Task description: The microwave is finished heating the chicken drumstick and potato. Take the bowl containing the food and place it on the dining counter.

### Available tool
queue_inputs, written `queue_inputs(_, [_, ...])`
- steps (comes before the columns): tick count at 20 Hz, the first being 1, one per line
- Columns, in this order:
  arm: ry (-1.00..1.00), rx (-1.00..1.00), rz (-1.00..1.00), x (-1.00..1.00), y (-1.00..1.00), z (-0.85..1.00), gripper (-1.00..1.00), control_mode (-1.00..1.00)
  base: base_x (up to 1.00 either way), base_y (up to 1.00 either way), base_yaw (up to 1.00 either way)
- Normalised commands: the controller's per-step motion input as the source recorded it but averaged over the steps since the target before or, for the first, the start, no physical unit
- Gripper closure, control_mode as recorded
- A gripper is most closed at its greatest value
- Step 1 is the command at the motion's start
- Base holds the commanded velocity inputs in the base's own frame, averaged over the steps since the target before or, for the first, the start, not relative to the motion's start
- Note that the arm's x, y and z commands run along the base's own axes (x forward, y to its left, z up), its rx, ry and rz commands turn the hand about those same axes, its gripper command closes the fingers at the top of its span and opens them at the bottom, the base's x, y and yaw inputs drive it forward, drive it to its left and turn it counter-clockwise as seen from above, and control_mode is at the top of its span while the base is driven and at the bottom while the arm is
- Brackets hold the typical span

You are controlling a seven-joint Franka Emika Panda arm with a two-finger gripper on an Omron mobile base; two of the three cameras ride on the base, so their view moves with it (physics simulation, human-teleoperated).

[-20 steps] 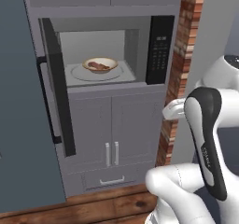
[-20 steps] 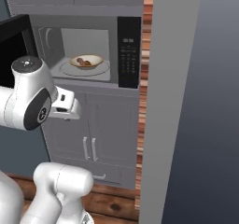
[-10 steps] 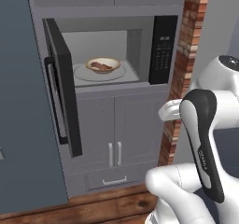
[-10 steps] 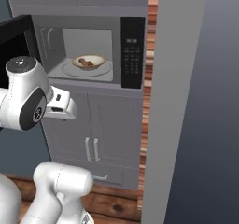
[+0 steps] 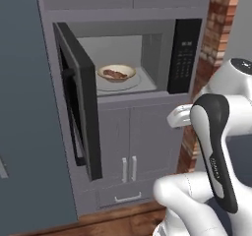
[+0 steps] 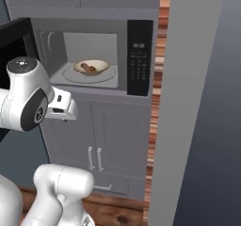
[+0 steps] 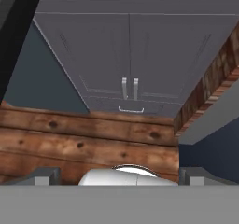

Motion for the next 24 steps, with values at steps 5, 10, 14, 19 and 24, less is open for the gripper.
queue_inputs(5, [0.0,0.0,0.0,0.0,0.0,0.0,-1.0,1.0,0.39,0.48,0.0])
queue_inputs(10, [0.0,0.0,0.0,0.0,0.0,0.0,-1.0,1.0,0.55,0.33,0.0])
queue_inputs(14, [0.0,0.0,0.0,0.0,0.0,0.0,-1.0,1.0,0.57,0.24,0.0])
queue_inputs(19, [0.0,0.0,0.0,0.0,0.0,0.0,-1.0,1.0,0.6,0.1,-0.01])
queue_inputs(24, [-0.01,0.03,-0.07,0.22,0.0,0.16,-1.0,-1.0,0.36,0.0,-0.04])
